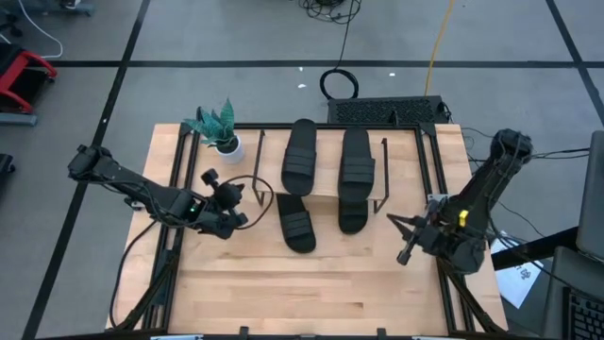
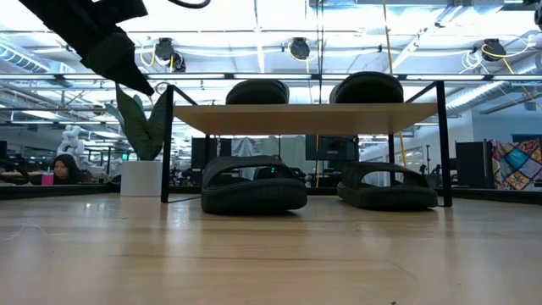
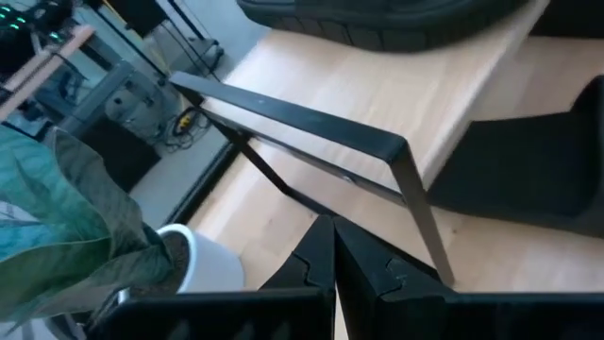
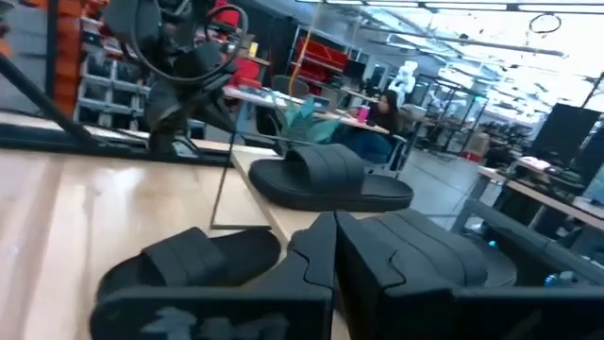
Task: Pick and place slides into the shelf
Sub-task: Adjust the shelf
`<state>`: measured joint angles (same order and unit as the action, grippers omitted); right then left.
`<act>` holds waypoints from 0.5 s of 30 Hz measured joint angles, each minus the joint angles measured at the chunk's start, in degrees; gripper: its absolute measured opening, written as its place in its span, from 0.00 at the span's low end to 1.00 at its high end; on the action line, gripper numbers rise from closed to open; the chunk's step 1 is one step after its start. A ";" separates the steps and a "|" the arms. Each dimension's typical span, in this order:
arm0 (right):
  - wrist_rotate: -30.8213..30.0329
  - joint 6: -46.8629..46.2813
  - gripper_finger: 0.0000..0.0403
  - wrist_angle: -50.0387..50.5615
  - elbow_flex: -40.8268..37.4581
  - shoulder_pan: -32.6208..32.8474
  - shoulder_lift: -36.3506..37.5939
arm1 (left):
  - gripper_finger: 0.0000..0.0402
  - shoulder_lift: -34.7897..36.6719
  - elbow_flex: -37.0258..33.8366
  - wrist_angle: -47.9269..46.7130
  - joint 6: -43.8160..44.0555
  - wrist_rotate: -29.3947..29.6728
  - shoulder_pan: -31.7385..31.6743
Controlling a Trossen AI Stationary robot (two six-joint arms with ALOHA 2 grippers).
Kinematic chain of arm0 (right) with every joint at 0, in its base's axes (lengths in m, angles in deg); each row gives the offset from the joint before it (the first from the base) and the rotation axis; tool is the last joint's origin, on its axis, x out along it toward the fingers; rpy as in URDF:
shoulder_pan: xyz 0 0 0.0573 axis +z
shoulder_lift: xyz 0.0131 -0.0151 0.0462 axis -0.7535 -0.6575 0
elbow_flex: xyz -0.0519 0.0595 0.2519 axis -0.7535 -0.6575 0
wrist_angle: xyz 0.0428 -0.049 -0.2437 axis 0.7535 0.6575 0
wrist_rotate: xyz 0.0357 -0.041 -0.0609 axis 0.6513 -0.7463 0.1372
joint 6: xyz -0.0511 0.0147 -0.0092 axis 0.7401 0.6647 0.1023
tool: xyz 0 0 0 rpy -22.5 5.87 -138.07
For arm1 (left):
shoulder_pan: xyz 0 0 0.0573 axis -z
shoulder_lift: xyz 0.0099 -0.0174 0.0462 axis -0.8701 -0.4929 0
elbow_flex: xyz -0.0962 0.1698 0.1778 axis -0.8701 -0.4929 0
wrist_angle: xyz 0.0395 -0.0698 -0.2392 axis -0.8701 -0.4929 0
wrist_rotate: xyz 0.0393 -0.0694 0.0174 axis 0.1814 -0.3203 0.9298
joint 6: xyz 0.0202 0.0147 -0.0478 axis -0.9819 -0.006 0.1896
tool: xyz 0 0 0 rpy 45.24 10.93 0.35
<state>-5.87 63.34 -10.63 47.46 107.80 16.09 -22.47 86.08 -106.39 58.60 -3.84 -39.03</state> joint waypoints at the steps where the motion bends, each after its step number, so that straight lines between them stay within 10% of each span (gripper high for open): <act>1: 0.00 0.09 0.00 -0.26 0.00 0.43 0.13 | 0.00 0.00 0.00 0.02 0.10 0.34 -0.13; 8: 0.55 -1.52 0.00 -0.48 -2.73 1.36 0.37 | 0.00 0.00 0.00 -0.56 -1.42 0.11 -0.92; 15: 16.65 -0.43 0.00 -0.37 -8.25 1.61 1.61 | 0.00 0.00 0.00 0.43 -8.47 -2.73 -1.02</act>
<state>10.78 62.91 -11.00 39.21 109.40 17.70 -22.47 86.08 -105.96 50.13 -6.57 -40.04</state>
